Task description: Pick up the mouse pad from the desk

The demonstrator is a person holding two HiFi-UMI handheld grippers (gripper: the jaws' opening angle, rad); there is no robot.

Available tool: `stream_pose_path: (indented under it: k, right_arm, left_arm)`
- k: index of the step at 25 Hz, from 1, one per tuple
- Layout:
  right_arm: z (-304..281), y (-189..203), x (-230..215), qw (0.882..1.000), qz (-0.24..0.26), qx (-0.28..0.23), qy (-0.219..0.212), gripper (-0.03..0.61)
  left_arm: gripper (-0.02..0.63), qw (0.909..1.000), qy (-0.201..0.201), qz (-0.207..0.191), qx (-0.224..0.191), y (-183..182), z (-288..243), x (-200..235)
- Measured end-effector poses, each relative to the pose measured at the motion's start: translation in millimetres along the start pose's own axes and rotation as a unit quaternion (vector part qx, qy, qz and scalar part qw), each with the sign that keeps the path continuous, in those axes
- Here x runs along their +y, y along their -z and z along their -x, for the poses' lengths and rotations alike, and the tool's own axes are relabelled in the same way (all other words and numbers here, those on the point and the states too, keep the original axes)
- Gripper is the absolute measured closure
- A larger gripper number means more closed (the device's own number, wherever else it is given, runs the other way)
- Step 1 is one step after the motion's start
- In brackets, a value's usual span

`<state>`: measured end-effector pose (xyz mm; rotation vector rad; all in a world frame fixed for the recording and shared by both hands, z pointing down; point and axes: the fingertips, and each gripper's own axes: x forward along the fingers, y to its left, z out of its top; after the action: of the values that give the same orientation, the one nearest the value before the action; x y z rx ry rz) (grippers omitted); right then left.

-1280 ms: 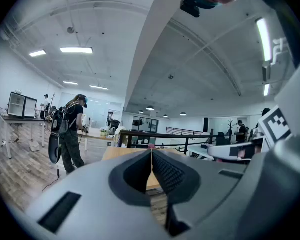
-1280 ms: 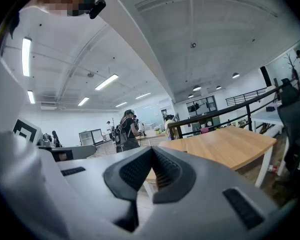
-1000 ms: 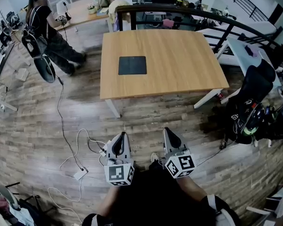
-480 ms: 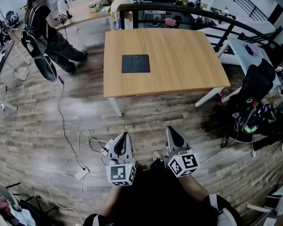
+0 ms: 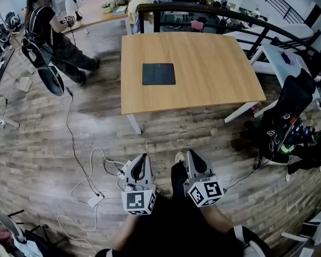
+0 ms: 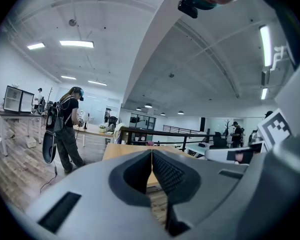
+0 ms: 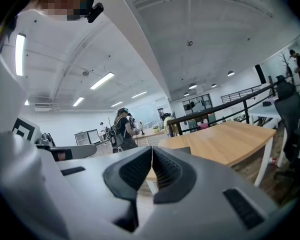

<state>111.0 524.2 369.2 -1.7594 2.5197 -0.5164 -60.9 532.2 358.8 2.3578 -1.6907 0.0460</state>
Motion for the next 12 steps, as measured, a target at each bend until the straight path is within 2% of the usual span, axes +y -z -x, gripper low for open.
stream_pose_path:
  k: [6,12]
  right_arm:
    - [-59,-4,-25,1.000,0.004,0.009,-0.016,0.548]
    - [-139,-32,-69,0.999,0.018,0.013,-0.041,0.548]
  left_arm:
    - [0.589,0.9996,-0.026,0.000,0.014,4,-52,18]
    - [0.589,0.9985,-0.051,-0.004,0.020,-6,-133,27]
